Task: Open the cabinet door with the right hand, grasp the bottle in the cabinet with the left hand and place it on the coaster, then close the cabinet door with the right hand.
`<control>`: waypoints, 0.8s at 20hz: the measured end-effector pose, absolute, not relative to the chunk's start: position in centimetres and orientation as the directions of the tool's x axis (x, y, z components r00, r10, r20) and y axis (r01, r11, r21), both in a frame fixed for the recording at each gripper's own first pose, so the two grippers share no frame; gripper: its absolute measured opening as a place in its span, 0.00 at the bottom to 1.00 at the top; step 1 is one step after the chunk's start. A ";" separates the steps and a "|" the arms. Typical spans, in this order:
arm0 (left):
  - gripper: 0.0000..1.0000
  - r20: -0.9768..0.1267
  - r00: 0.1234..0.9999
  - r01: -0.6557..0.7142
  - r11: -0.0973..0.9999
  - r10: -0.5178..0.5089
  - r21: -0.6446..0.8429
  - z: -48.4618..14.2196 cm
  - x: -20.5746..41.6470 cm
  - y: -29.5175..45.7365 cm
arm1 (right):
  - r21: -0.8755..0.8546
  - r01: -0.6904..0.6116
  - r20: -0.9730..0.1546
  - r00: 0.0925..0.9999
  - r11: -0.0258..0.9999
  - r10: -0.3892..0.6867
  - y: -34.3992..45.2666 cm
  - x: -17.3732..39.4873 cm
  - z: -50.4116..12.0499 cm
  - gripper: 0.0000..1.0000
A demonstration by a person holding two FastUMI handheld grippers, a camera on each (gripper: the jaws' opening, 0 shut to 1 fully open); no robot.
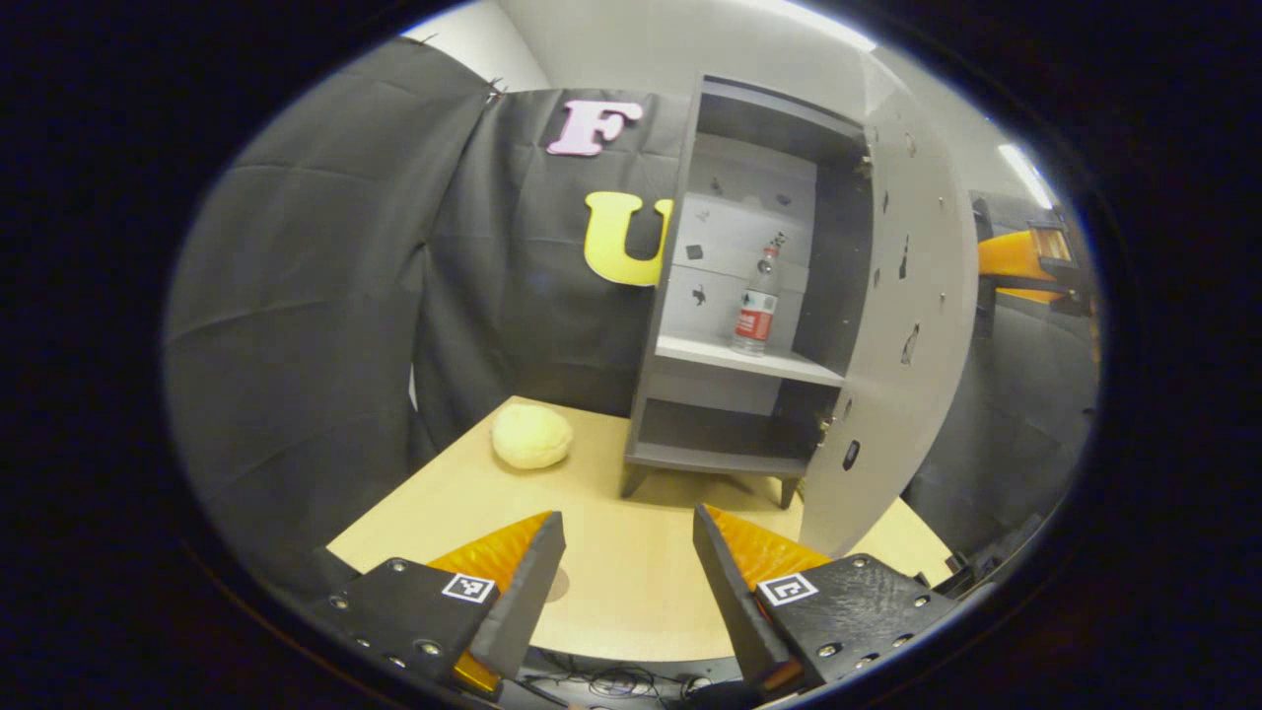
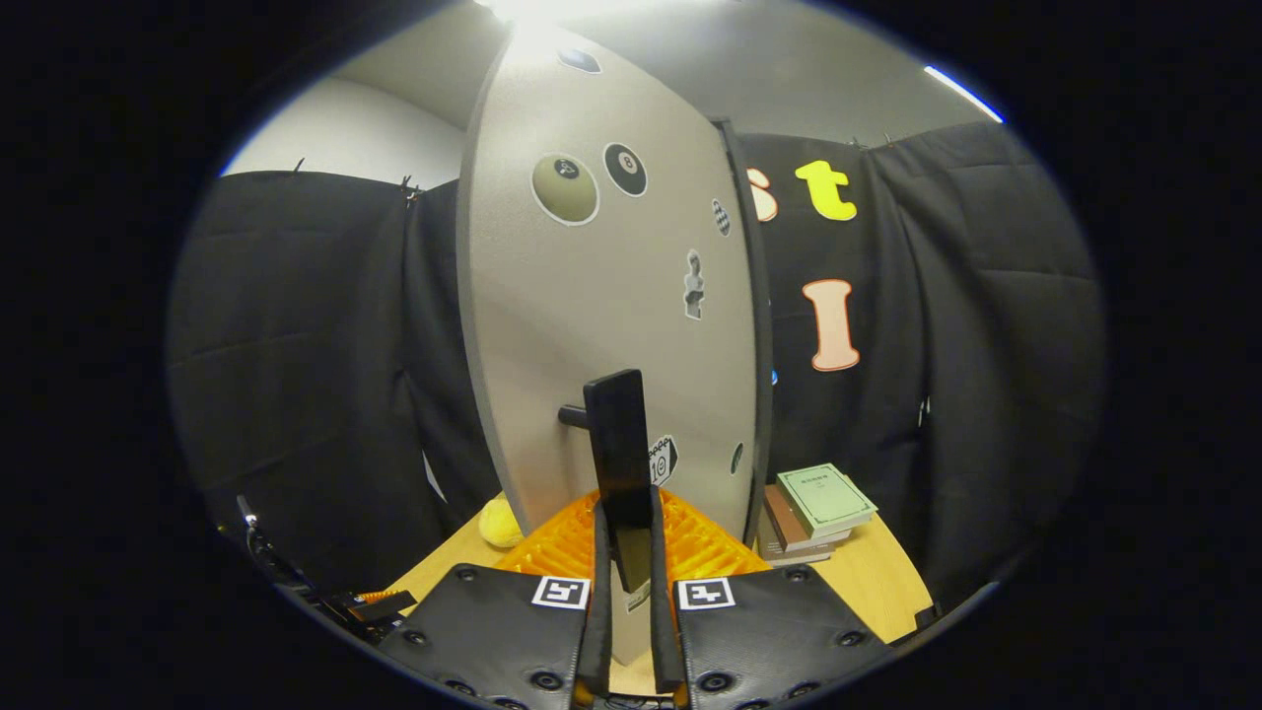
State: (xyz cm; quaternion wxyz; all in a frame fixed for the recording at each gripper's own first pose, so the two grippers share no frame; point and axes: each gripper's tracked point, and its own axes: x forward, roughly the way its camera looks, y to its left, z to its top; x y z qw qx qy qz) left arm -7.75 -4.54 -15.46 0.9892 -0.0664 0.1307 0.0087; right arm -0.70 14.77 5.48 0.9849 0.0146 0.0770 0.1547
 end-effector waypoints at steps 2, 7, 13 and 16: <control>0.81 -0.249 0.968 0.002 0.992 -0.033 -0.123 -15.1 -7.0 -5.9 | 0.056 -0.292 -0.157 0.942 0.955 0.297 13.8 -1.0 5.1 0.18; 0.79 -0.238 0.965 0.090 0.990 -0.113 -0.105 -14.3 -4.8 -9.2 | 0.098 -0.246 -0.180 0.949 0.964 0.261 11.7 -1.4 3.7 0.17; 0.79 -0.229 0.958 0.152 0.984 -0.171 -0.098 -14.0 -3.2 -11.1 | 0.051 -0.130 -0.146 0.980 0.990 0.136 8.3 -0.4 4.8 0.13; 0.79 -0.240 0.952 0.170 0.981 -0.189 -0.099 -14.3 -2.6 -11.6 | 0.012 -0.064 -0.139 0.988 0.998 0.065 6.0 -0.1 5.0 0.08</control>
